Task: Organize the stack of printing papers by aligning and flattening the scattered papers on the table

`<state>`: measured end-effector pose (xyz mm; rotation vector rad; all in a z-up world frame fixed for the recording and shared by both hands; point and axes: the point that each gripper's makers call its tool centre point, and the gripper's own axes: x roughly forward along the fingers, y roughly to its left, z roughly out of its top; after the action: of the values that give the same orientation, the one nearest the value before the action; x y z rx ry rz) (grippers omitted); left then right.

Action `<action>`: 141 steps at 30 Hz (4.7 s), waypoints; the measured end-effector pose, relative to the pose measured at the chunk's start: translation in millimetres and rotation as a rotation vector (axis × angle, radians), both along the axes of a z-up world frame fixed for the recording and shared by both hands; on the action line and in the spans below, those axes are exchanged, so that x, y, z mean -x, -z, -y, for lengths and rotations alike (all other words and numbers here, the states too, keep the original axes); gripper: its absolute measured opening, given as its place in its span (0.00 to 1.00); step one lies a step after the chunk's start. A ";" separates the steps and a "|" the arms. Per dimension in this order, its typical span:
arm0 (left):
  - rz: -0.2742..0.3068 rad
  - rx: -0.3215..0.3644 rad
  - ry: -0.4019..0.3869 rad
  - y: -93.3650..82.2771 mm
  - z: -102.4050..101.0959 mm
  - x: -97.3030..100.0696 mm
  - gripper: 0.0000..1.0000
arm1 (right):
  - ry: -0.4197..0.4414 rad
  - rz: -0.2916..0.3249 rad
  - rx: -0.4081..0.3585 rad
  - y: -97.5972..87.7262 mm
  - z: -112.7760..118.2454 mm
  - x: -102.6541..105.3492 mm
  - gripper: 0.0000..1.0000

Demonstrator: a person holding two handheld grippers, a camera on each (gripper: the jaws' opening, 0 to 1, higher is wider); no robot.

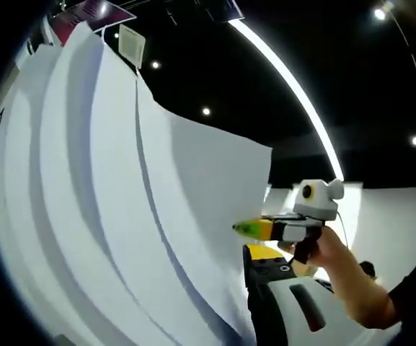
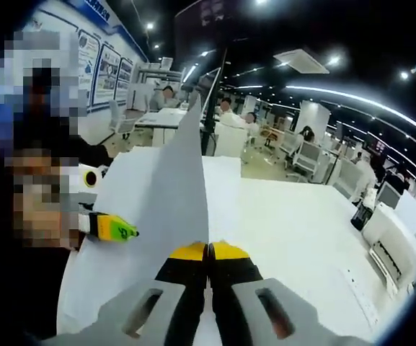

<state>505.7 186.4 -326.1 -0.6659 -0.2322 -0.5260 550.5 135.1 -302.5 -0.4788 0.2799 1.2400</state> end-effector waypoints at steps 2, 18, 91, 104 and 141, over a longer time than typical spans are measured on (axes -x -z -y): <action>0.000 -0.001 0.000 -0.1 0.1 0.1 0.25 | -0.003 0.001 0.004 1.3 -0.8 0.4 0.00; -0.003 -0.018 -0.051 2.5 -6.5 -1.0 0.09 | -0.020 0.016 0.021 7.1 -8.1 0.4 0.00; 0.240 -0.190 0.164 -123.0 55.9 12.3 0.06 | 0.206 -0.199 -0.488 -19.1 156.4 -1.6 0.38; 0.312 0.052 0.296 -180.6 70.9 20.3 0.06 | 0.221 -0.368 -0.884 -12.3 169.5 4.9 0.70; 0.278 0.448 0.418 -162.5 80.1 13.2 0.06 | -0.181 -0.511 -1.236 -82.3 142.5 86.2 0.06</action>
<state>492.5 106.3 -163.6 -1.0883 -0.4859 -0.9851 464.3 -7.5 -220.2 0.9008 -0.1392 1.4489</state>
